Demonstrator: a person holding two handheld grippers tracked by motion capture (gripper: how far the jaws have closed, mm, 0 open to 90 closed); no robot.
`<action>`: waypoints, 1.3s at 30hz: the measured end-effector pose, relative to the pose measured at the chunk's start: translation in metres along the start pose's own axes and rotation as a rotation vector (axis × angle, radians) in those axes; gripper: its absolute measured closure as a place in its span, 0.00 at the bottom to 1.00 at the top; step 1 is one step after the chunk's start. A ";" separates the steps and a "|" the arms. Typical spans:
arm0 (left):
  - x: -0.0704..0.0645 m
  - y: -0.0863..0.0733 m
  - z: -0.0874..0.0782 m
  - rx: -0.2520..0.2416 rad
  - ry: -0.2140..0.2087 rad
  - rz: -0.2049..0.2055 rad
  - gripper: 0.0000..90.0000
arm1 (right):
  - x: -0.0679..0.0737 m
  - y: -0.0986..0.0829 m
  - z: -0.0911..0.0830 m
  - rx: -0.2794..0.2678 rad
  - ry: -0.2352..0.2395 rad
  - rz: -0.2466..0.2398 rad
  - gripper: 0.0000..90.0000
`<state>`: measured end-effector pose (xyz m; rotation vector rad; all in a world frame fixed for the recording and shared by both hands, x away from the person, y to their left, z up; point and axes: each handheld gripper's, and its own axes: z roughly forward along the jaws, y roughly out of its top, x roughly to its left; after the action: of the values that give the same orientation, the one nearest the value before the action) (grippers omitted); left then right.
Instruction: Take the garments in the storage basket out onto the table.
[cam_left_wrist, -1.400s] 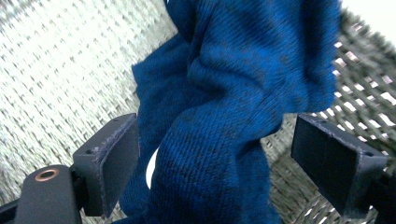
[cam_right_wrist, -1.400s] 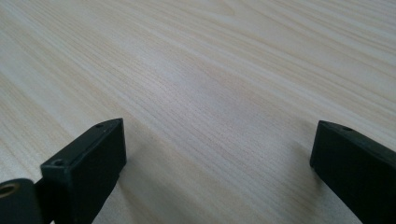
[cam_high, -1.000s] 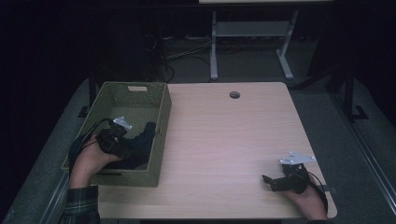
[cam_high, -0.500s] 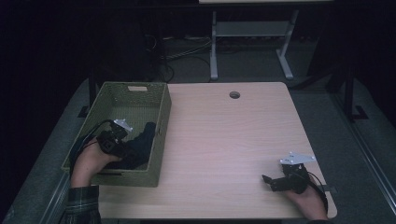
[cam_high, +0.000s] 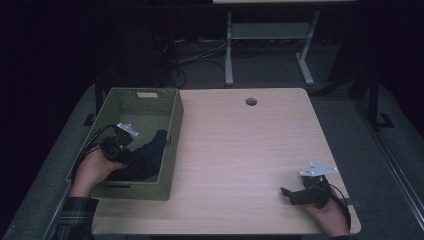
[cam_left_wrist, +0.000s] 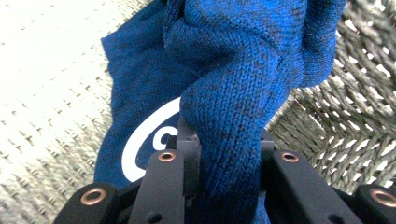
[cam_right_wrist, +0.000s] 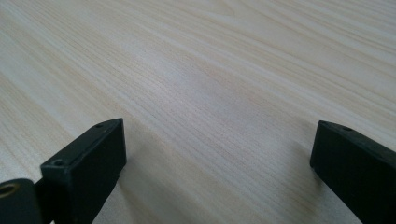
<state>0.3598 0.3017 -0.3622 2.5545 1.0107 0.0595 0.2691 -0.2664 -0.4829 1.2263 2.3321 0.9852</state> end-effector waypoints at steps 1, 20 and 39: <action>0.000 0.001 -0.002 -0.002 -0.001 0.001 0.82 | 0.000 0.000 0.000 0.000 0.000 0.000 0.04; 0.000 0.021 -0.056 -0.050 -0.007 0.020 0.84 | 0.000 0.000 0.000 0.000 -0.001 0.000 0.04; -0.009 0.043 -0.105 -0.092 0.050 0.040 0.84 | 0.000 0.000 0.000 -0.001 0.001 -0.001 0.04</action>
<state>0.3620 0.3033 -0.2488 2.5013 0.9528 0.1775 0.2691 -0.2665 -0.4828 1.2246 2.3324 0.9865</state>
